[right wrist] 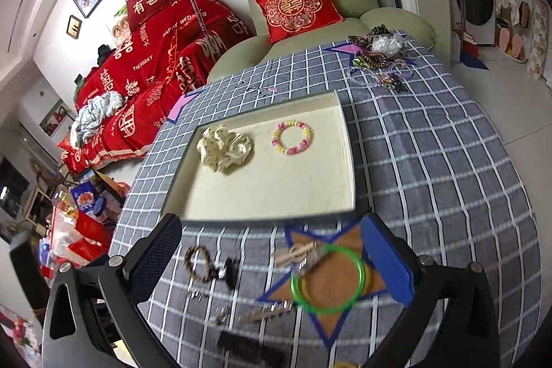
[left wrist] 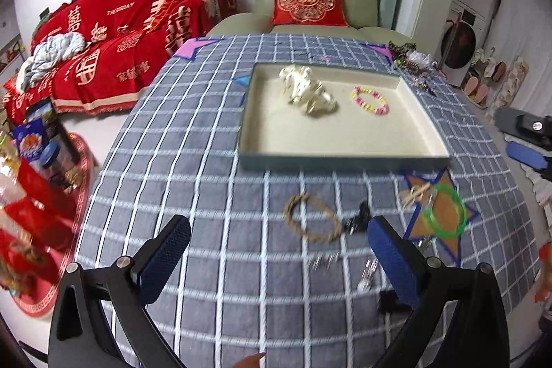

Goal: Organize jewelry
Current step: 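Move both grippers back toward the remaining jewelry on the table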

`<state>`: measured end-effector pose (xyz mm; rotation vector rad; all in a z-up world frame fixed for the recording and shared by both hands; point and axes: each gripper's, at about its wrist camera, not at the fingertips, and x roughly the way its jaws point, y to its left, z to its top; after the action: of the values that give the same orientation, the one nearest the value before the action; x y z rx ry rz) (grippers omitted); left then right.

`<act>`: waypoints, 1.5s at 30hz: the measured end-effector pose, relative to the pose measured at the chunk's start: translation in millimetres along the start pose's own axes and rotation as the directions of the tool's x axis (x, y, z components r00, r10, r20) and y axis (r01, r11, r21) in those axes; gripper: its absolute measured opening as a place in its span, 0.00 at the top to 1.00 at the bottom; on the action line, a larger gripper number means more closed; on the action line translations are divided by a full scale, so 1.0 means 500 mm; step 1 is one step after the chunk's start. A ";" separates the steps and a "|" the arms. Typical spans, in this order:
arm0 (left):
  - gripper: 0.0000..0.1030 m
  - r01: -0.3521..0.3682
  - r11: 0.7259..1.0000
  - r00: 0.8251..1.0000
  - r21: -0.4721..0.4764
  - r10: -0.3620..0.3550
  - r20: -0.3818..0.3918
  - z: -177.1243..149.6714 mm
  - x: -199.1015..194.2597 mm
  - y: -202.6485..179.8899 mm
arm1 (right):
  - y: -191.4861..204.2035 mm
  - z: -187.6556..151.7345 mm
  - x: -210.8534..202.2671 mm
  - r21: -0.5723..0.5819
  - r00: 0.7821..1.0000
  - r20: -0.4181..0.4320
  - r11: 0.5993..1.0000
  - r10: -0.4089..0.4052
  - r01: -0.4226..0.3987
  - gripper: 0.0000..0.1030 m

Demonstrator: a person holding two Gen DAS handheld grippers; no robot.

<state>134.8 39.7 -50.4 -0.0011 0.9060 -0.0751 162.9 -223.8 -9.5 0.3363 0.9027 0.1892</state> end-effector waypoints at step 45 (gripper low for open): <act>0.00 0.079 0.997 0.995 0.008 -0.078 -0.069 -0.121 0.053 -0.044 | -0.110 -0.310 -0.014 -0.092 0.933 -0.169 0.948 -0.317 0.305 0.00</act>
<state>102.2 17.9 -107.7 -0.0239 0.9744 -0.1543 36.7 -244.9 -113.0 0.1125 1.1156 -0.0452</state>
